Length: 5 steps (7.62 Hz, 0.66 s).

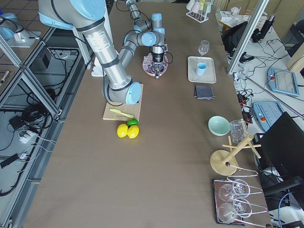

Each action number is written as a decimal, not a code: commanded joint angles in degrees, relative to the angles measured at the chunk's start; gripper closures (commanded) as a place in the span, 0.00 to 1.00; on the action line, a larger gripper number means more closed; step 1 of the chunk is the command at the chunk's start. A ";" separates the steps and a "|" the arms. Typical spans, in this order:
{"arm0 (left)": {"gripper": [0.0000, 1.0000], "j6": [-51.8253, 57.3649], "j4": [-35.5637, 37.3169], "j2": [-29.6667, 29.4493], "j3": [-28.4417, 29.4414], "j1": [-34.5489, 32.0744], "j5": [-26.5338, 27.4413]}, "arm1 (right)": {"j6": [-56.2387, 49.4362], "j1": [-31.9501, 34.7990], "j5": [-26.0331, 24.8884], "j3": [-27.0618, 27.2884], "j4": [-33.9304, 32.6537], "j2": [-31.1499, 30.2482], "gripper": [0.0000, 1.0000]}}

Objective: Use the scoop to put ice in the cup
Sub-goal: 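Dig the scoop into the ice cubes with the right gripper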

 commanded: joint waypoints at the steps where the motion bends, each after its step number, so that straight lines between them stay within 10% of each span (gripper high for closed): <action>1: 0.01 -0.02 -0.15 0.20 -0.07 0.03 0.10 | -3.42 0.34 1.48 0.31 0.03 0.34 1.00; 5: 0.01 0.07 -0.15 0.38 -0.15 0.03 -0.08 | -5.88 2.09 2.26 0.14 0.29 0.60 1.00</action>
